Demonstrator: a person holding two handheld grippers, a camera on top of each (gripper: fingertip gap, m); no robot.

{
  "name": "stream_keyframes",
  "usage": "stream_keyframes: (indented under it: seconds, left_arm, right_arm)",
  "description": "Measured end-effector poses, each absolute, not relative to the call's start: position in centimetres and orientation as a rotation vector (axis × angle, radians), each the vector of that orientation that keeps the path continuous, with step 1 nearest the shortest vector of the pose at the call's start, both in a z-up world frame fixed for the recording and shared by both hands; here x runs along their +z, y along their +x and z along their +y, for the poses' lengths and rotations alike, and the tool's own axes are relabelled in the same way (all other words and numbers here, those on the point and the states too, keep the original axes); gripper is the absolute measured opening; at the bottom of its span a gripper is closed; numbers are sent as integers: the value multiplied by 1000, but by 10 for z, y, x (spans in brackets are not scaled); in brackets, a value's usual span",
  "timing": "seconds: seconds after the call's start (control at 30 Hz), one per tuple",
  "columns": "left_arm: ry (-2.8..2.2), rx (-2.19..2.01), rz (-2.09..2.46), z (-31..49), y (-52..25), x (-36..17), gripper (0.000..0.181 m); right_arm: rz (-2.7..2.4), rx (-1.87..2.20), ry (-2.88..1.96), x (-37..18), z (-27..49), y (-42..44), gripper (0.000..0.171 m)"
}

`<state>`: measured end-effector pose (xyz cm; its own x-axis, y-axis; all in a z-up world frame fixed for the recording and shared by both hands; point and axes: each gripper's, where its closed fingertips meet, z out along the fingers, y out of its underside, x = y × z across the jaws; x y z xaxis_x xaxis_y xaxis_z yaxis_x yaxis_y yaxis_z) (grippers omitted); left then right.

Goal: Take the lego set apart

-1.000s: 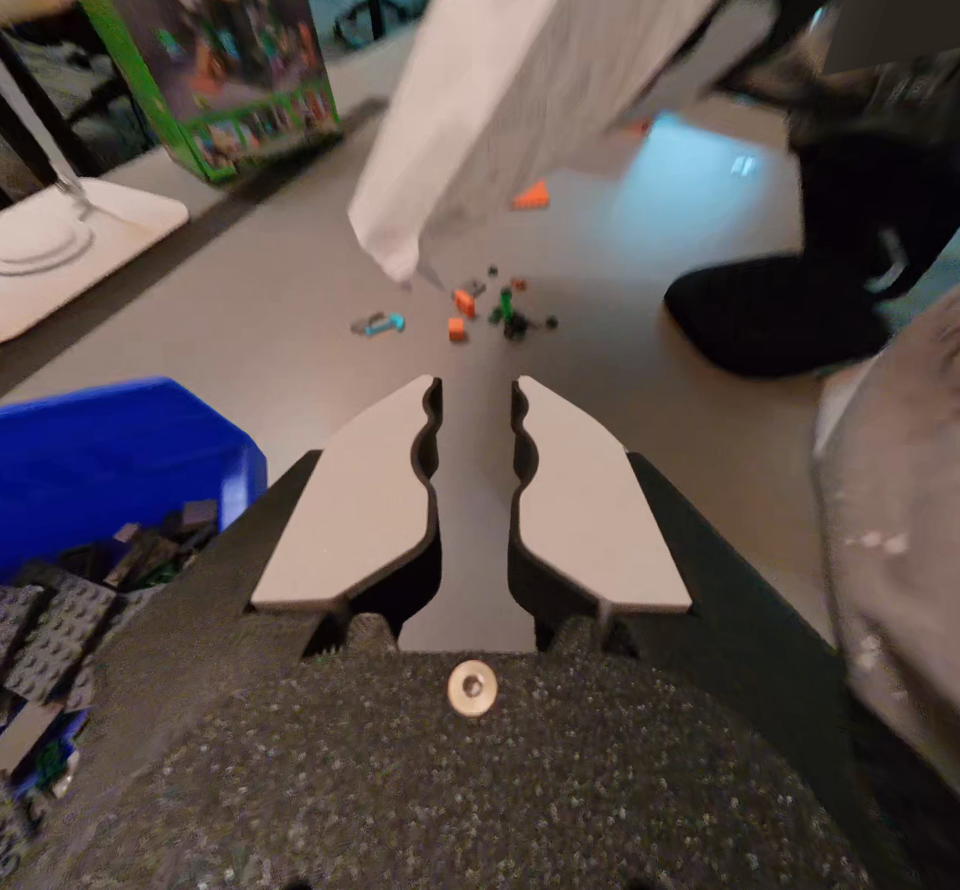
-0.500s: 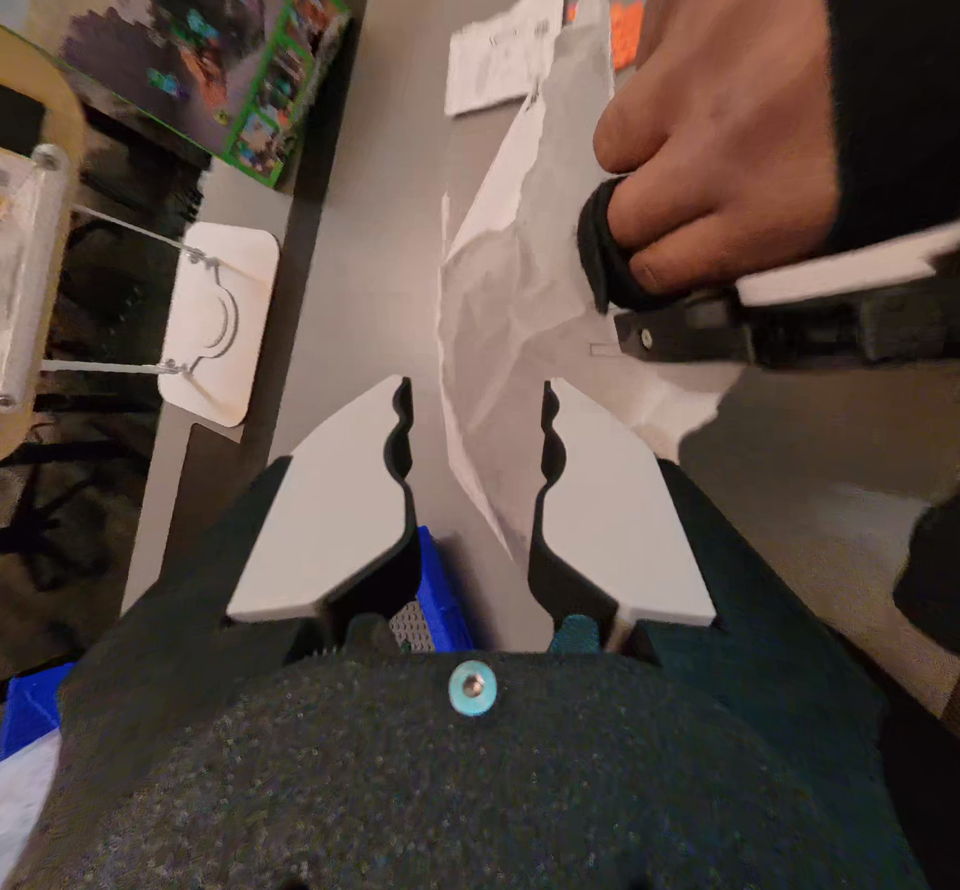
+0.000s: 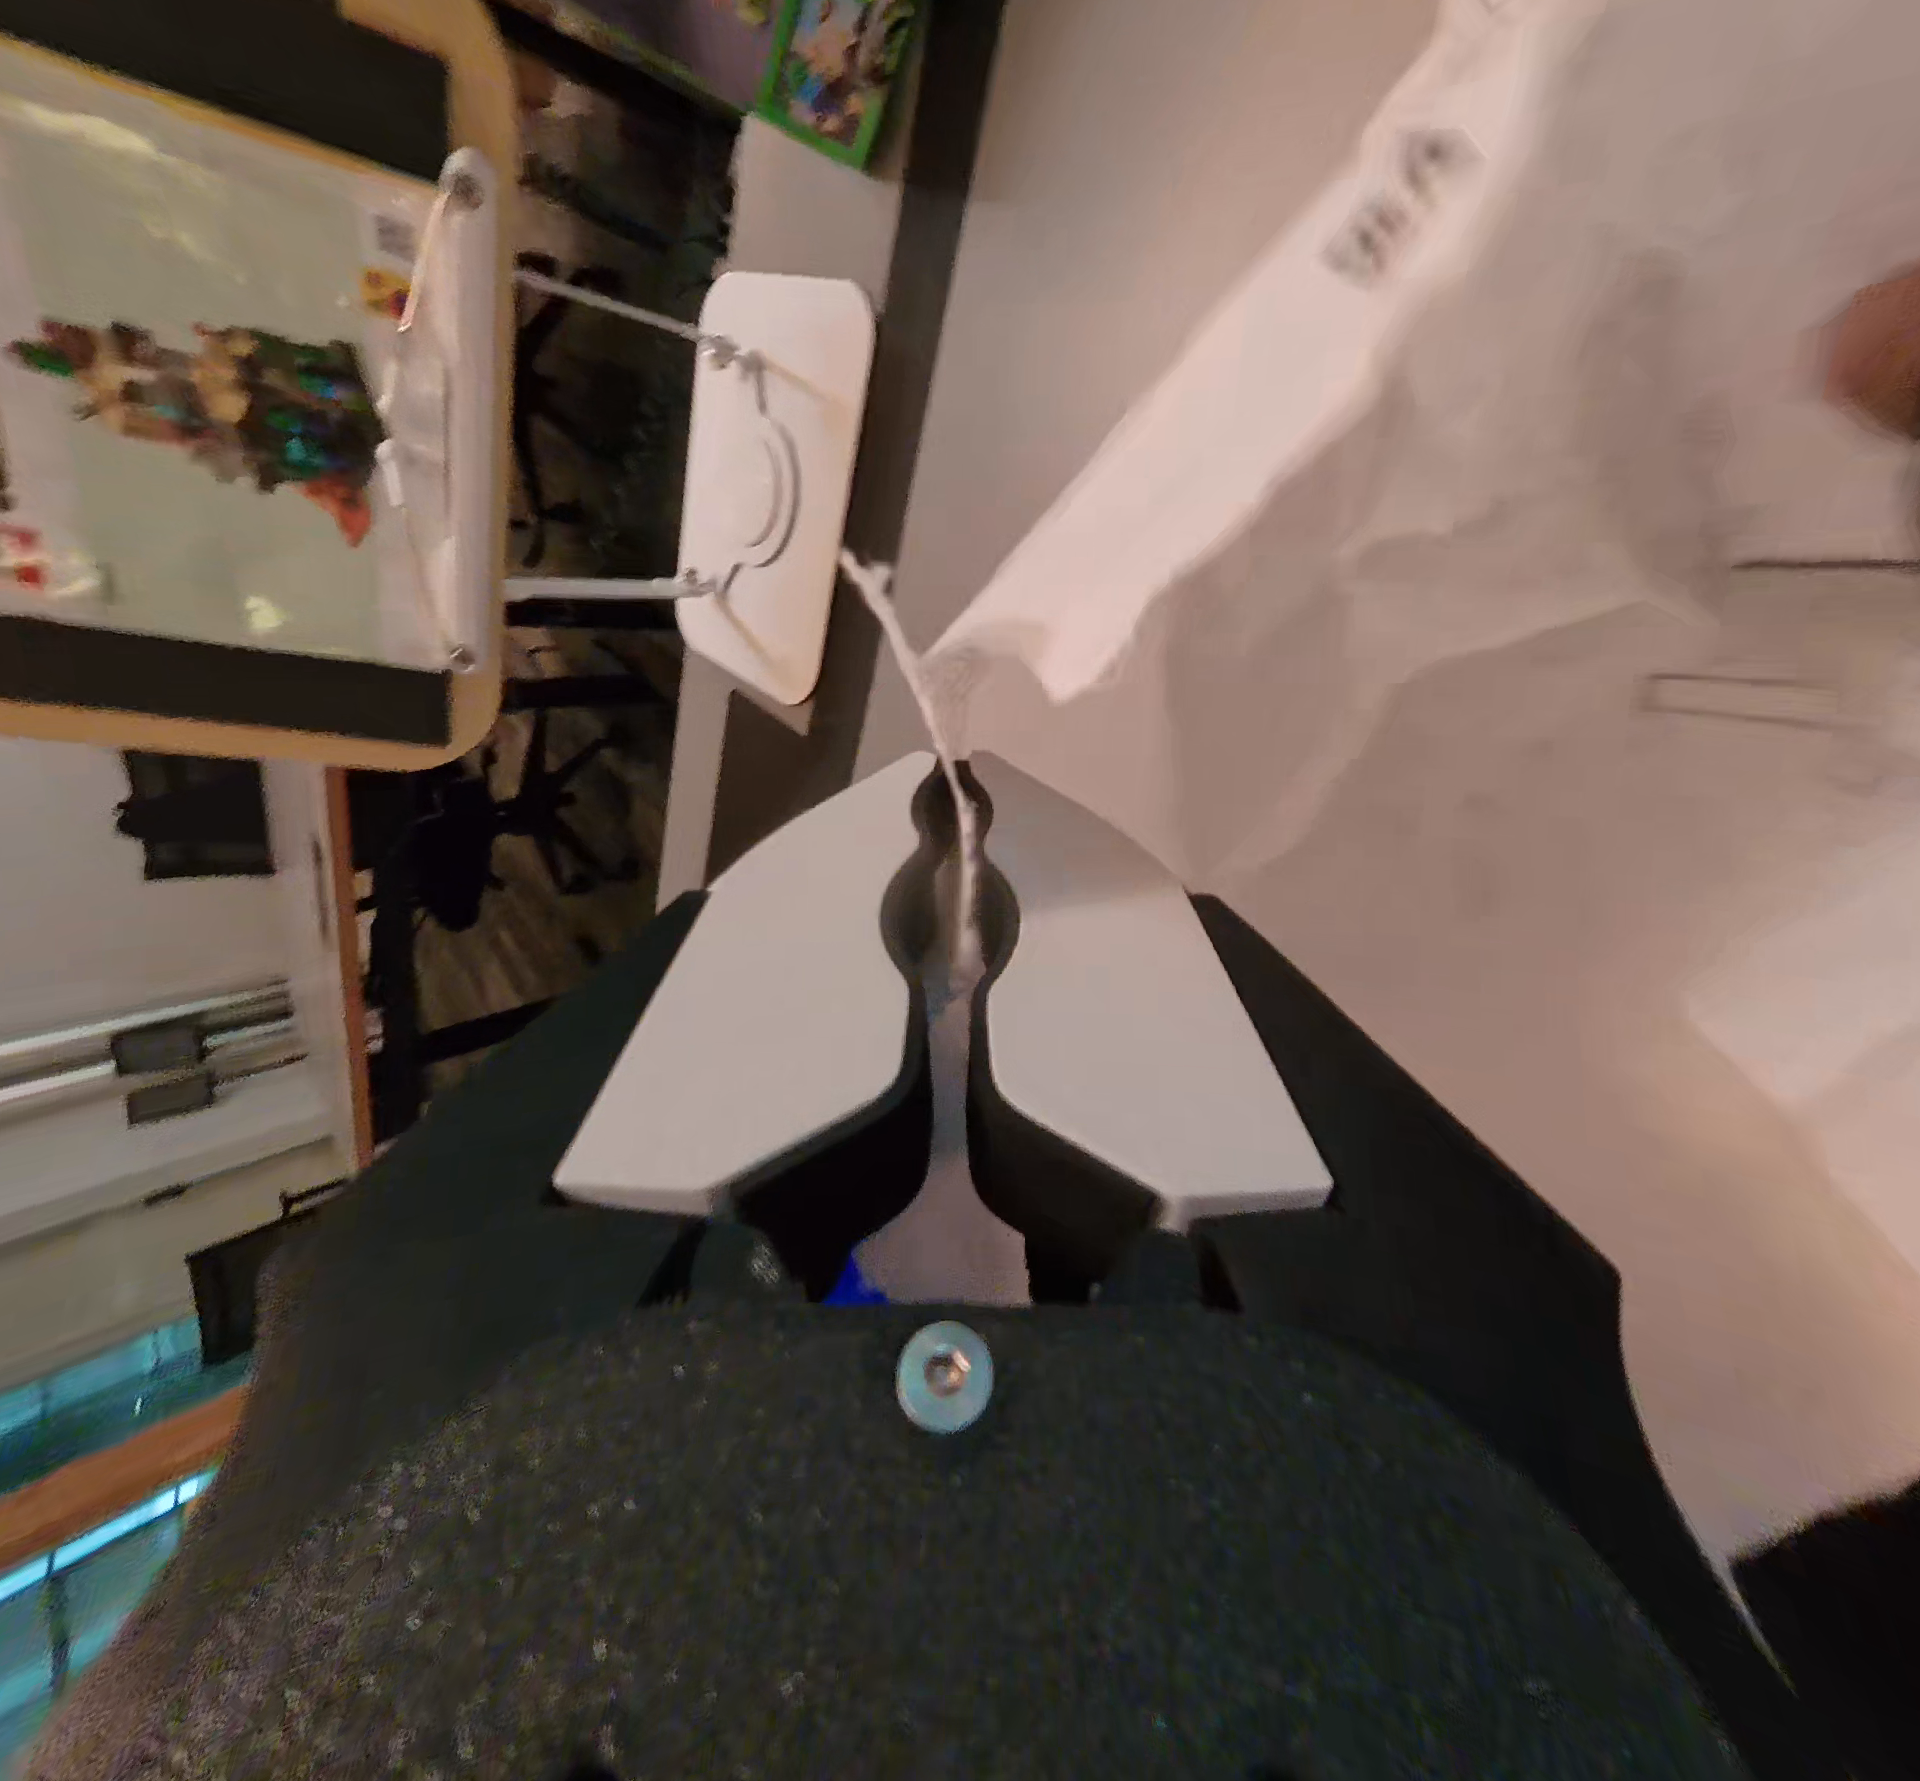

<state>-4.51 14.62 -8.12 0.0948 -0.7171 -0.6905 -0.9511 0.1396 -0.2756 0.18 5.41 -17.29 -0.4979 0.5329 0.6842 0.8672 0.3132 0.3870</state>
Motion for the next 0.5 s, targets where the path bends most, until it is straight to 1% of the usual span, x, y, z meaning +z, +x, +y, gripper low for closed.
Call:
stream_keyframes:
  seconds: [0.03,0.13,0.23,0.37,0.4,0.47,0.5]
  left_arm:
    - [-1647,412,1624,155,-52,-77,0]
    - [-1743,207,1595,151,-56,-85,0]
    - [-1659,269,1632,140,-51,-90,0]
    - [-1583,249,1622,126,-45,-80,0]
    - [-1576,264,1644,123,-46,-81,3]
    - [-1593,312,1719,116,-52,-88,19]
    - [-1598,327,1774,112,-54,-92,23]
  right_arm:
    - [-2180,-1042,-1236,-178,48,5,0]
    - [-2262,-1065,-1211,-192,34,17,0]
    - [-2274,-1002,-1316,-198,25,21,0]
    - [-2166,-1015,-1354,-193,32,19,0]
    - [-2129,-1005,-1373,-192,34,18,0]
    - [-2064,-1043,-1342,-186,42,14,0]
    - [-2030,-1078,-1303,-181,46,12,0]
